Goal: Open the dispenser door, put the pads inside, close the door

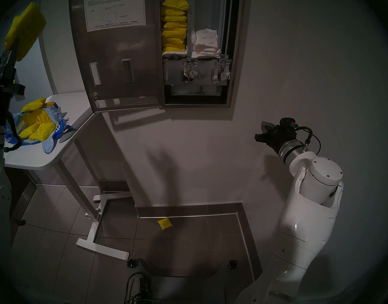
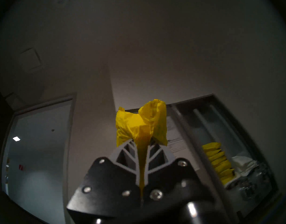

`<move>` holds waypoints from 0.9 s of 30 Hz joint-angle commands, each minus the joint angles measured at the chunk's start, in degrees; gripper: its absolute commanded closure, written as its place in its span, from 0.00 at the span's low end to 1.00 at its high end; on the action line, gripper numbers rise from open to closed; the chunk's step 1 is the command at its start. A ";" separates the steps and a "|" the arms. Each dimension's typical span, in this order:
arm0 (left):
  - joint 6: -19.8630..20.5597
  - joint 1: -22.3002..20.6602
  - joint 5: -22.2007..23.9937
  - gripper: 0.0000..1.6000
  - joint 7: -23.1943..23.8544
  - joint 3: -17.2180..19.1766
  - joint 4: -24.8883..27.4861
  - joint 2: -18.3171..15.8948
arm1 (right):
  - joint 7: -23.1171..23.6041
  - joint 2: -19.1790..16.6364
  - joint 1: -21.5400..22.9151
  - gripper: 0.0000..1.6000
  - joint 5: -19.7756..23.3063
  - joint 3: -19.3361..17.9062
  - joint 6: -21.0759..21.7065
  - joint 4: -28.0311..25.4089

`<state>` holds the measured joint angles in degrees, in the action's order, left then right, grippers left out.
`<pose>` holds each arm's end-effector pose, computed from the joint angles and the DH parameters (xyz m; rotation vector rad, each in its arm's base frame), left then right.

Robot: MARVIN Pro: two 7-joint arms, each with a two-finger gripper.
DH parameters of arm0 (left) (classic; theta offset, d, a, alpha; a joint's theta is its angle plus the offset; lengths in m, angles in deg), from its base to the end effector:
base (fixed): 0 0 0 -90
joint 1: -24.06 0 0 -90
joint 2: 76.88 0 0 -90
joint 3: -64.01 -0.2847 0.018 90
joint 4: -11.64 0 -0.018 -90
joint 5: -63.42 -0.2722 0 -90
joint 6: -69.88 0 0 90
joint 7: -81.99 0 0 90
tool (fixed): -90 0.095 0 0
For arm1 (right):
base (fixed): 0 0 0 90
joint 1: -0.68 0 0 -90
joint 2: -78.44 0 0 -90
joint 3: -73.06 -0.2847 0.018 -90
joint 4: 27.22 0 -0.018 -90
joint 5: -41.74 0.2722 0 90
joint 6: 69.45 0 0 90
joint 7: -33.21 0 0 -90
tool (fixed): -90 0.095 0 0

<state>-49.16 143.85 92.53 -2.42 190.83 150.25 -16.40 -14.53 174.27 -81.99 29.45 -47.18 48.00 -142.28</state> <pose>0.1908 0.1317 -0.0245 -0.8410 0.4736 -2.8215 0.3529 -0.1062 -0.1685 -2.1915 -0.1701 -2.1622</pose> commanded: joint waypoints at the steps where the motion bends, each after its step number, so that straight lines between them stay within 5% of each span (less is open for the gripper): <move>1: -6.80 -0.36 -5.15 1.00 3.21 -3.36 1.39 -0.05 | -0.06 -0.36 1.19 0.74 0.23 0.08 -0.46 -1.60; 12: -14.41 -1.59 -15.25 1.00 5.13 -10.82 1.39 2.89 | -0.07 -0.36 1.20 0.74 0.25 0.08 -0.47 -1.66; 27: -12.27 -8.75 -30.04 1.00 5.13 -19.88 1.39 5.07 | -0.07 -0.39 1.19 0.74 0.26 0.09 -0.46 -1.61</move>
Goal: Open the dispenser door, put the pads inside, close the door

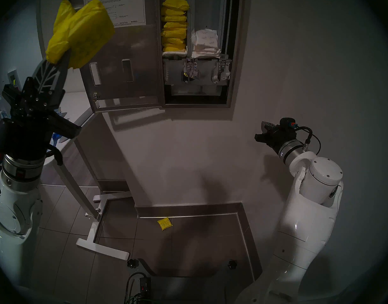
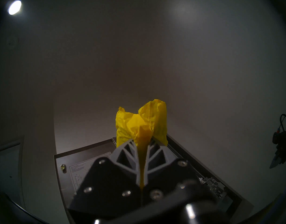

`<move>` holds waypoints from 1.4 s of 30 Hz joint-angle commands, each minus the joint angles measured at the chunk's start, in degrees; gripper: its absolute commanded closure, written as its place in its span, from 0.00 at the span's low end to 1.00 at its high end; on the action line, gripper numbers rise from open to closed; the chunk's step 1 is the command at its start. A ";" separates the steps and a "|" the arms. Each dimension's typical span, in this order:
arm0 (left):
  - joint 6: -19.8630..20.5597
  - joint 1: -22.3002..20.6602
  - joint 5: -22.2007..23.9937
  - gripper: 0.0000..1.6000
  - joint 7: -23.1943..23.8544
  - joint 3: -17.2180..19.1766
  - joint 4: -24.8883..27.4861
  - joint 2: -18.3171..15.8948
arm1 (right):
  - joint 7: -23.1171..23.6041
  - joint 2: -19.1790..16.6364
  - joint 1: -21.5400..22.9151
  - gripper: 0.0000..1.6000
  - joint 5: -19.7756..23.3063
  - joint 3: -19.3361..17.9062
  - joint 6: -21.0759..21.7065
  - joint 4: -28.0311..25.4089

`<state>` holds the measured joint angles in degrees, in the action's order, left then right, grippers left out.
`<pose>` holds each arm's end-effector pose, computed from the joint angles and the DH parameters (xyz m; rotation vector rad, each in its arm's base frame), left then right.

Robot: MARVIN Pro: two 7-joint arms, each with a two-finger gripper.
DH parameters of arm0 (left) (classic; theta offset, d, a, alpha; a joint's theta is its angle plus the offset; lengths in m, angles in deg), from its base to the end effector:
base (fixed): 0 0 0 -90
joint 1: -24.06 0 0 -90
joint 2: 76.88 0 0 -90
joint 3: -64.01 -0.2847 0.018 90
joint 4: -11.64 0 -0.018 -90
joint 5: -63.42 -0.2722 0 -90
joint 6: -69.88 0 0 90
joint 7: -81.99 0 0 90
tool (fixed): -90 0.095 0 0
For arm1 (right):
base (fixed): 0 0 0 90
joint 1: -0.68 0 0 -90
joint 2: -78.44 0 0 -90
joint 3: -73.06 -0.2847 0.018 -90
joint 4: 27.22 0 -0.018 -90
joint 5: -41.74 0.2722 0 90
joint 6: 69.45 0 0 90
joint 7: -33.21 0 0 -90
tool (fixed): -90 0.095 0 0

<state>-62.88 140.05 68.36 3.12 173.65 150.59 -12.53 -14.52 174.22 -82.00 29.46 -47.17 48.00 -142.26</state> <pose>0.1907 0.0505 -0.0625 -0.5335 0.9368 -2.8076 0.3529 -0.1063 -0.1686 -2.1920 -0.1711 -2.1618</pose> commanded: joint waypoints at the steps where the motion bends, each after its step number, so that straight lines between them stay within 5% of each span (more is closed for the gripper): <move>1: 2.01 -5.38 -6.79 1.00 -0.46 -3.47 1.05 1.43 | -0.07 -0.35 1.19 0.74 0.24 0.08 -0.46 -1.65; 29: 27.45 -20.84 -46.45 1.00 -4.73 -20.34 0.81 11.74 | -0.13 -0.31 1.18 0.74 0.28 0.08 -0.50 -1.85; 42: 32.82 -26.79 -54.95 1.00 -5.00 -23.62 -1.05 14.19 | -0.13 -0.32 1.18 0.74 0.28 0.09 -0.50 -1.84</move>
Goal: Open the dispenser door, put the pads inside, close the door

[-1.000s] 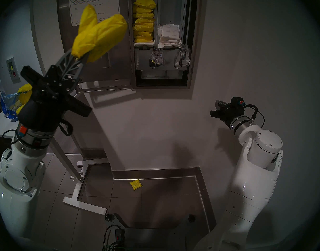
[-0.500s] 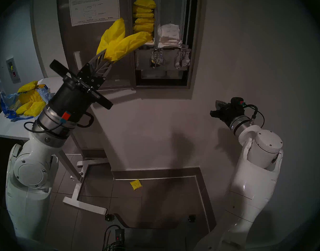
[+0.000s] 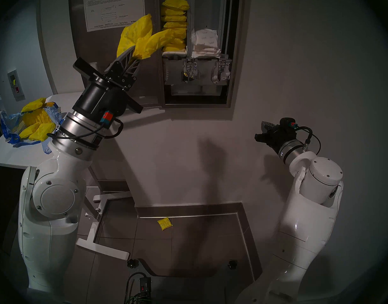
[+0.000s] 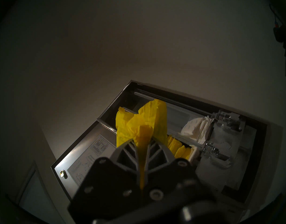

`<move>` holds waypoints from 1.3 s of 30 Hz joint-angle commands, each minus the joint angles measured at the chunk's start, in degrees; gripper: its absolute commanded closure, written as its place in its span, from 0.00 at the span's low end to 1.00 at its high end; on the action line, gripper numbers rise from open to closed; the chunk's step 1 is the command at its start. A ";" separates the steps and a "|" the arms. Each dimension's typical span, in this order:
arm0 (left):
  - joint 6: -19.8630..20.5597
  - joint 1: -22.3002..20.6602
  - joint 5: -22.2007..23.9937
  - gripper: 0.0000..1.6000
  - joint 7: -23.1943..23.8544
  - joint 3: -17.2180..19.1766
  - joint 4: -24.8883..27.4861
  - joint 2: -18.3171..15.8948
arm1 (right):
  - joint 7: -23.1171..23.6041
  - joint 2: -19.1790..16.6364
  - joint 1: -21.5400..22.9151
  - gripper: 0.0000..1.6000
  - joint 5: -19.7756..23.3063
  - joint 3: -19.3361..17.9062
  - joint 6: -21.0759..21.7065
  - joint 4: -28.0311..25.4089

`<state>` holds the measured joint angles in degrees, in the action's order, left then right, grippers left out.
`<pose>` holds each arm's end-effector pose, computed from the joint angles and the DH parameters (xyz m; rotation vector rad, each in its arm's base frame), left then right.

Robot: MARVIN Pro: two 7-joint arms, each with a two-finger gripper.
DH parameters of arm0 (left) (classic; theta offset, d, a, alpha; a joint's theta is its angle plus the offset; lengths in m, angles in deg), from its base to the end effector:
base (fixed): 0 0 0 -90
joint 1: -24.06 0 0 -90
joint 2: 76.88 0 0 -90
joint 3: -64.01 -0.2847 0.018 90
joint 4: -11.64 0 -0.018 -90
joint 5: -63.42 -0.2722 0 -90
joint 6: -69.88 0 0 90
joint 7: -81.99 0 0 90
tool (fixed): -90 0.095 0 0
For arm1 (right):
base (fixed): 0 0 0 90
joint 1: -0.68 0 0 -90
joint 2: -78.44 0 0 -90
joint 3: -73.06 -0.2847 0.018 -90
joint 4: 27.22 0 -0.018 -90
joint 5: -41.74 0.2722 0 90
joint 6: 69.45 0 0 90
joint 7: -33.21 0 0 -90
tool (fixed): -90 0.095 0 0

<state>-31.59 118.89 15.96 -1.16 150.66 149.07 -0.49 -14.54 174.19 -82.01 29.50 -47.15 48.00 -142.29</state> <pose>0.2692 -0.0305 -0.0564 -0.6674 0.9400 -2.1803 0.3529 -0.1063 -0.1684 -2.1914 -0.1717 -2.1626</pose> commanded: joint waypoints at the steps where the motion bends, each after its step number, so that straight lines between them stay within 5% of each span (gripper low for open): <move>1: 1.82 -6.56 -3.17 1.00 -0.61 -0.93 0.26 2.44 | -0.11 -0.29 1.19 0.74 0.25 0.07 -0.49 -1.79; 39: 4.82 -24.69 -10.26 1.00 6.45 -4.45 -7.88 9.05 | -0.19 -0.23 1.16 0.74 0.27 0.07 -0.52 -1.94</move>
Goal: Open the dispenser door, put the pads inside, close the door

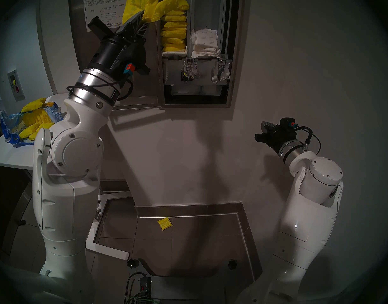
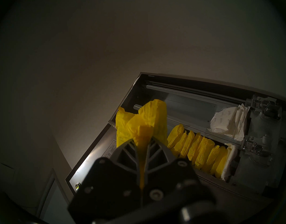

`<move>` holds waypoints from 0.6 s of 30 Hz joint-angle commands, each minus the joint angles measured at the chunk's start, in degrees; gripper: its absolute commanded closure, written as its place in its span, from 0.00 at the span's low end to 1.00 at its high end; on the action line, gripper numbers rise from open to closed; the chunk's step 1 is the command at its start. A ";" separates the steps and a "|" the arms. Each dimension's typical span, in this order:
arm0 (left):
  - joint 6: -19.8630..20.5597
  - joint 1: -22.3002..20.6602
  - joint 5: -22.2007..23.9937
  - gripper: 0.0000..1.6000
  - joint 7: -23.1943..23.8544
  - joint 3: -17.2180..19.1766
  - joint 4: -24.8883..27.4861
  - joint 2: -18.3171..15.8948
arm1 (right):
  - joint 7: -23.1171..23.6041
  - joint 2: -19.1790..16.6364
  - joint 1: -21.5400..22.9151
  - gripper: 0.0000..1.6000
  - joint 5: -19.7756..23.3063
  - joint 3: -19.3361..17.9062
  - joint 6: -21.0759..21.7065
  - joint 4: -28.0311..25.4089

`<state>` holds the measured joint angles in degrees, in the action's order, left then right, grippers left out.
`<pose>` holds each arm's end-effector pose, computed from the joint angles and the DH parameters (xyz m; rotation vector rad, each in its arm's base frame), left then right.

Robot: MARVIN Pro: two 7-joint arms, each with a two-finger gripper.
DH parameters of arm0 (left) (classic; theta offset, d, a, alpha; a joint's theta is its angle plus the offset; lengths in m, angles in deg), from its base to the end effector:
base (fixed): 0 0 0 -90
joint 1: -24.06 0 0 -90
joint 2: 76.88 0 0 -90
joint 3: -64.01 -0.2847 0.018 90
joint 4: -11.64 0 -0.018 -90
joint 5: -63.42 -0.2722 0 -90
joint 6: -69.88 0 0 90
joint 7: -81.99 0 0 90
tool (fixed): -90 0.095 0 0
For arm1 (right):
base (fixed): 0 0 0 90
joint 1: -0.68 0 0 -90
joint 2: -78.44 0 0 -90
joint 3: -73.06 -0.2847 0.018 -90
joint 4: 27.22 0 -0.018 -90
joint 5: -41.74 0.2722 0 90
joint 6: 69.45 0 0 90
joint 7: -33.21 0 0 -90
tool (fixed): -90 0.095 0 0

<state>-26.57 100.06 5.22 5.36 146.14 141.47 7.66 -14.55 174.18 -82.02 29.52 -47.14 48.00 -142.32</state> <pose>0.3221 -0.0562 -0.0034 -0.5972 0.8644 -2.0820 0.3528 -0.1063 -0.1682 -2.1909 -0.1720 -2.1632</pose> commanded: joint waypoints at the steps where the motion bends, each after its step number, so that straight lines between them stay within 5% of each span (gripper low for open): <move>1: -0.24 -5.96 0.47 1.00 0.02 0.09 -0.35 0.96 | -0.18 -0.22 1.17 0.74 0.25 0.06 -0.52 -1.92; 18: 0.32 -14.12 -7.20 1.00 -1.84 -3.58 -10.05 7.30 | -0.17 -0.29 1.17 0.74 0.27 0.08 -0.49 -1.81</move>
<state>-26.74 92.67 0.66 5.18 142.34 133.59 11.17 -14.62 174.18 -82.03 29.54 -47.13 48.00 -142.34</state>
